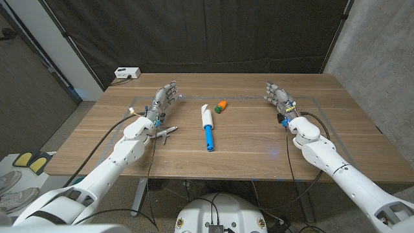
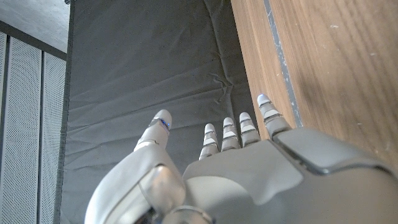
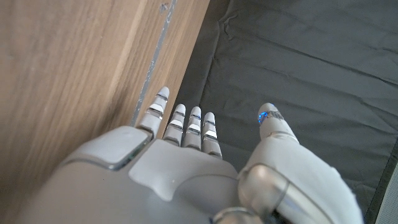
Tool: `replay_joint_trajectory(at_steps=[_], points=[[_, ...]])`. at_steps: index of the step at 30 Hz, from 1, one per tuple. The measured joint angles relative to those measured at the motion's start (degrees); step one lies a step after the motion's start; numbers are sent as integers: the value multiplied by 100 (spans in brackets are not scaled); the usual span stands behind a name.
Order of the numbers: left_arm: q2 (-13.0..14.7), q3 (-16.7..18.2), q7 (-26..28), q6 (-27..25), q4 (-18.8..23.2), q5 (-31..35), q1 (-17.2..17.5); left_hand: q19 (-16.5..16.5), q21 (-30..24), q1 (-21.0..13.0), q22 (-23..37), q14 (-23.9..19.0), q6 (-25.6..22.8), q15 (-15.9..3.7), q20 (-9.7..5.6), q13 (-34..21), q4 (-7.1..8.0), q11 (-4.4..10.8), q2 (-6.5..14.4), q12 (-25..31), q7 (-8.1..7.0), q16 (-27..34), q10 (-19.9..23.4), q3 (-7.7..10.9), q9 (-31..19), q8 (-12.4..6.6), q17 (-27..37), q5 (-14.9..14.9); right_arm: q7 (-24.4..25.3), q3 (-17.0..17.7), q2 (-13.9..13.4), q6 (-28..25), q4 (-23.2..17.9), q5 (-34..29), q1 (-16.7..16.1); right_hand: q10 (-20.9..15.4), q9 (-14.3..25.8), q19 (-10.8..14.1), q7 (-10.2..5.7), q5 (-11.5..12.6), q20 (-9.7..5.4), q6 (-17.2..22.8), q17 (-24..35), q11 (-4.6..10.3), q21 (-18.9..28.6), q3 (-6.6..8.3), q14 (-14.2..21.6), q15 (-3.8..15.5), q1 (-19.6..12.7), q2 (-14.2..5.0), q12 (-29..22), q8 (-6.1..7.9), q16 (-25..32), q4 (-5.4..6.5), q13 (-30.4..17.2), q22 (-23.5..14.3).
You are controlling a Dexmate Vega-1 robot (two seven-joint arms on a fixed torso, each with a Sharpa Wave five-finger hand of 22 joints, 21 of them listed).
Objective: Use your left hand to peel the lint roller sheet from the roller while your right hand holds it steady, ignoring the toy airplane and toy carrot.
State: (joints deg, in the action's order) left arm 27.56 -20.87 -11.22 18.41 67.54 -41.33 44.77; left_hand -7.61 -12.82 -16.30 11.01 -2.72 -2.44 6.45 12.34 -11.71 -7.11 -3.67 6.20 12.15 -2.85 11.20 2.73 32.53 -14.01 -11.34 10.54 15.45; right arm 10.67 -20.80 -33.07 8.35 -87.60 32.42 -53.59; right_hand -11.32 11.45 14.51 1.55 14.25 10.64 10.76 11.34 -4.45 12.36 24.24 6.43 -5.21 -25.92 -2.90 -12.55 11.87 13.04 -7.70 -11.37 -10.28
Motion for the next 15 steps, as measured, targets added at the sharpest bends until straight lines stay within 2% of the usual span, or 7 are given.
replay_joint_trajectory(at_steps=[2, 3, 4, 6, 7, 9, 15], points=[[-3, -5, 0, 0, -35, 0, -22, 0, 0, 22, 7, -69, 0, -10, 0, 0, 0, 1, 22, 0, 0, 6, 1, 0, 18, 0, 1, 0, 153, 0, 0, -154, 0, -96, 0, -3, -21, 0, 21, -34, 0, 21, 7, -3, 0, -14, 48, 8, 19, 21, 0, 0, 0, 14, 0, 0], [-5, -9, -81, 0, -61, -19, -40, 0, 0, 22, 7, -80, 0, -6, 0, 0, 0, 4, 22, 0, 0, 6, 4, 0, 26, 0, 1, 0, 268, -15, -95, -273, -265, -165, -90, -23, -27, 0, 21, -34, 0, 21, 21, -23, 0, -14, 48, 8, 29, 32, 0, 0, 0, 14, 0, 0], [-10, -16, -98, 0, -90, -23, -58, 0, 0, 53, 7, -120, 0, 1, 0, 0, 0, 22, -8, 0, 0, 6, 22, 0, 40, 0, 1, -21, 391, -18, -118, -390, -325, -240, -108, -32, -27, 0, -1, -34, 0, 42, 27, -33, 0, -23, 48, 8, 43, 17, 0, 0, 0, 24, 0, 0], [-13, -22, -98, 0, -121, -23, -79, 0, 0, 63, 7, -129, 0, 10, 0, 0, 10, 22, 5, 43, 0, 40, 22, -10, 45, 0, 1, -21, 518, -18, -118, -557, -325, -333, -108, -32, -26, 0, -2, -34, 0, 43, 27, -33, 0, -38, 48, 8, 51, 10, 0, 0, 0, 36, 0, 0], [-16, -26, -223, 0, -149, -49, -98, 0, 0, 74, 7, -130, 0, 10, 0, 0, 22, 22, 16, 44, 0, 49, 22, -23, 56, 0, 1, -21, 628, -56, -285, -711, -765, -407, -238, -32, -26, 0, -2, -34, 0, 43, 27, -33, 0, -56, 48, 8, 51, 10, 0, 0, 0, 18, 0, 0], [-19, -32, -223, 0, -180, -49, -115, 0, 0, 74, 7, -162, 0, -22, 0, 0, 41, 19, 16, 44, 0, 49, 24, -4, 71, 0, 1, -21, 730, -56, -285, -854, -765, -487, -238, -33, -26, 0, -2, -62, 0, 43, 27, -33, 0, -70, 65, -7, 52, 11, 0, 0, 0, 4, 0, 0], [-46, -51, -427, -1, -291, -84, -178, 0, 0, 74, 35, -191, -1, 9, 0, 0, 41, 19, 16, 44, 0, 49, 24, -4, 80, 0, 1, -26, 1078, -135, -582, -1405, -1550, -810, -449, -86, -26, 0, 20, -78, 0, 103, 26, -42, 0, -93, 102, -43, 105, 0, -5, 23, 19, 28, -21, 0]])
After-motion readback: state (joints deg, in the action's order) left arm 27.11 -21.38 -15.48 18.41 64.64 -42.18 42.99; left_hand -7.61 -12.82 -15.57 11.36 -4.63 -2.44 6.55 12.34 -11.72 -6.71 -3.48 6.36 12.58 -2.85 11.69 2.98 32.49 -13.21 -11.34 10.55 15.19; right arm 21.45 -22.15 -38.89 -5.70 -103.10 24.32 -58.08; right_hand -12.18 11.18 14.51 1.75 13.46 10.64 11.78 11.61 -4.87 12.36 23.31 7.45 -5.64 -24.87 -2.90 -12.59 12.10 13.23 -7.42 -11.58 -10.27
